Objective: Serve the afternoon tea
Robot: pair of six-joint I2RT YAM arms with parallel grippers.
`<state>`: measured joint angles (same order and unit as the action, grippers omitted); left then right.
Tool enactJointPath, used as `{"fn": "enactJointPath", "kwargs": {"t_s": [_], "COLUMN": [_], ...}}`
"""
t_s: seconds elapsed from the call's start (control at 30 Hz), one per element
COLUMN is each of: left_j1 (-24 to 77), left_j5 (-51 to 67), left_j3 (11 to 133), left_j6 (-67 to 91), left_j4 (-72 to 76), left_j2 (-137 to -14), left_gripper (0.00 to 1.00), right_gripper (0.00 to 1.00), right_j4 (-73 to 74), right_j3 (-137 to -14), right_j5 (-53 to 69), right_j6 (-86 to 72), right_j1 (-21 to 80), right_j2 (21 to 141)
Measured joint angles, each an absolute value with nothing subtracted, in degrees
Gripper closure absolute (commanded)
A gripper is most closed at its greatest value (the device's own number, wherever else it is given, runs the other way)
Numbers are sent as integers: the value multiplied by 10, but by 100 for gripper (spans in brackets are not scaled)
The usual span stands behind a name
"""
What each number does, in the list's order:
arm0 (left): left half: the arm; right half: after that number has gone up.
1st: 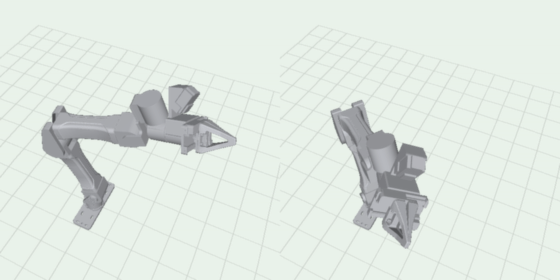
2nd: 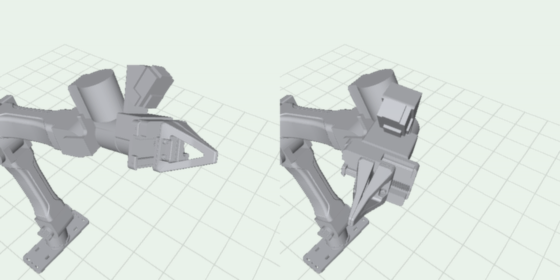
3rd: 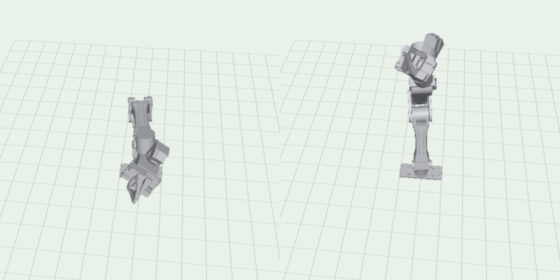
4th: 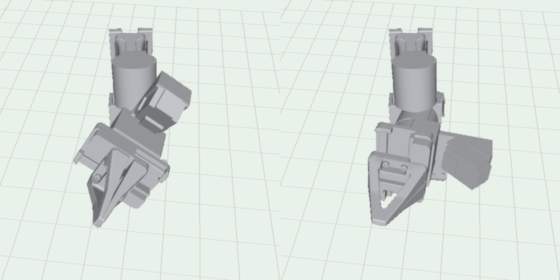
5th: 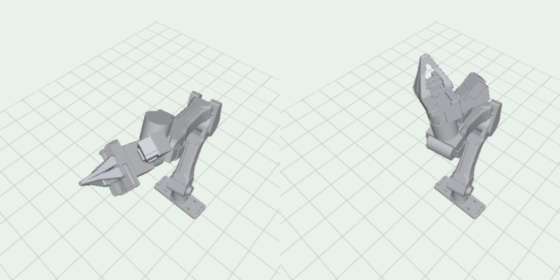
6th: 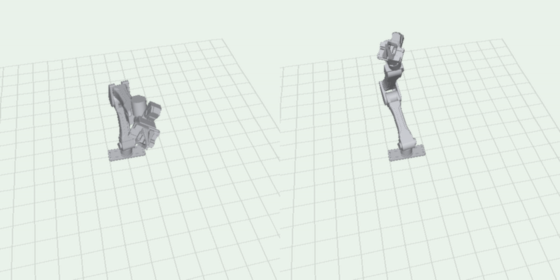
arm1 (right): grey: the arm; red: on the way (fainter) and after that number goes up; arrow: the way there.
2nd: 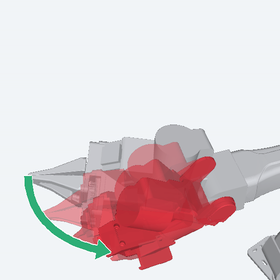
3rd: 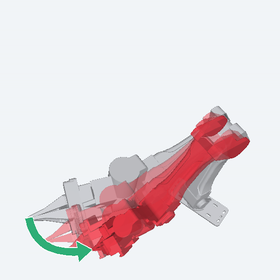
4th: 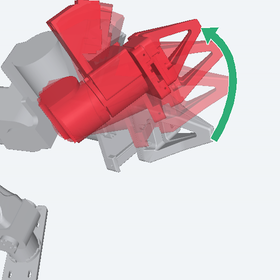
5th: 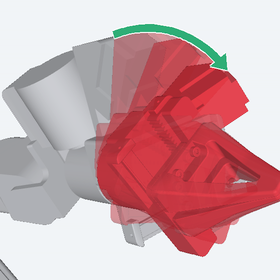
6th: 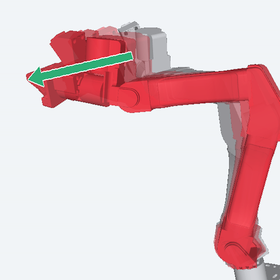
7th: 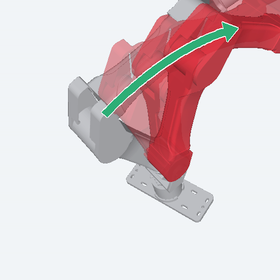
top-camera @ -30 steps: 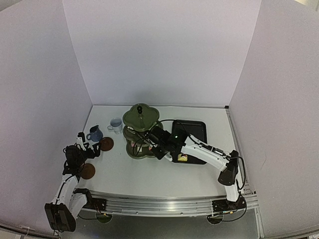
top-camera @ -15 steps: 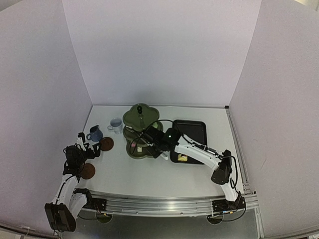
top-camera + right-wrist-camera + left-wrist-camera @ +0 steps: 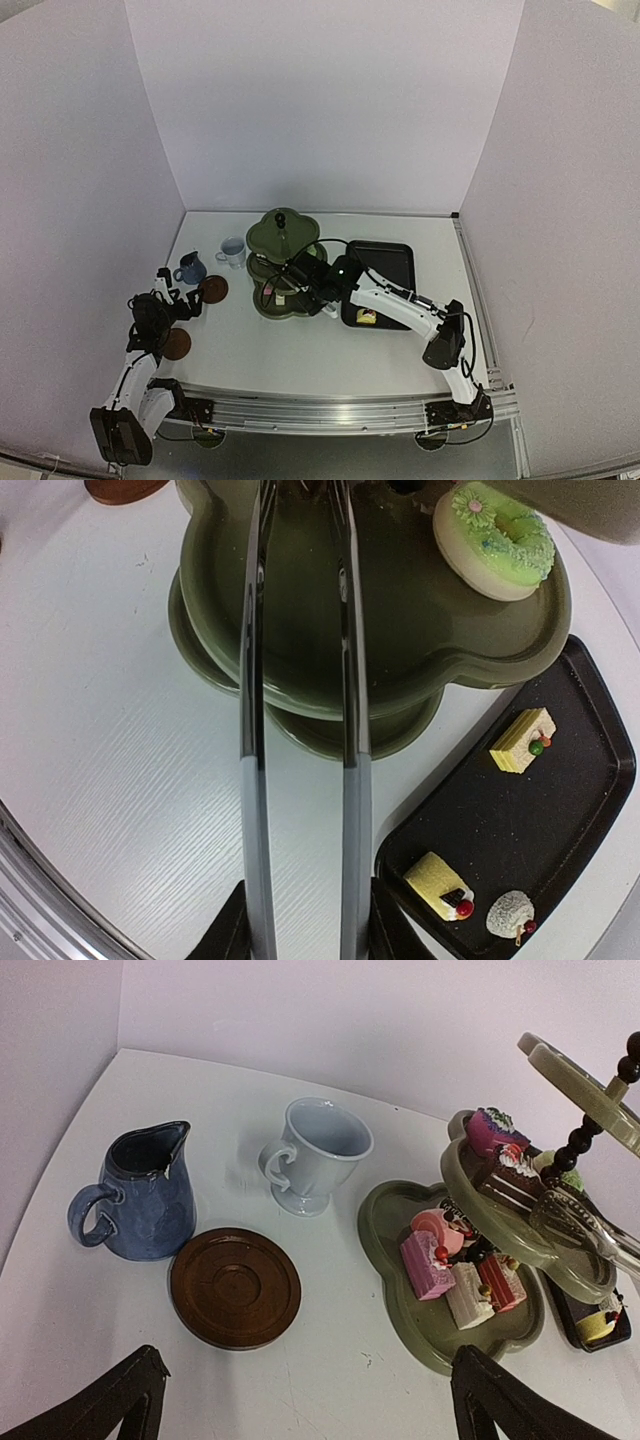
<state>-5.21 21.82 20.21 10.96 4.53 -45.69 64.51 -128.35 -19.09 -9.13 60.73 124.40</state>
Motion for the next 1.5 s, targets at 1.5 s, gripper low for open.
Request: {"fn": "enactJointPath", "kwargs": {"t_s": [1.5], "left_j1": [-52], "left_j5": [223], "left_j3": [202], "left_j6": [110], "left_j4": [45], "left_j2": [-457], "left_gripper": [0], "right_gripper": [74], "right_j4": [712], "right_j3": [-1099], "right_j5": [-130], "right_j6": [-163], "right_j1": [607], "right_j2": [975]}}
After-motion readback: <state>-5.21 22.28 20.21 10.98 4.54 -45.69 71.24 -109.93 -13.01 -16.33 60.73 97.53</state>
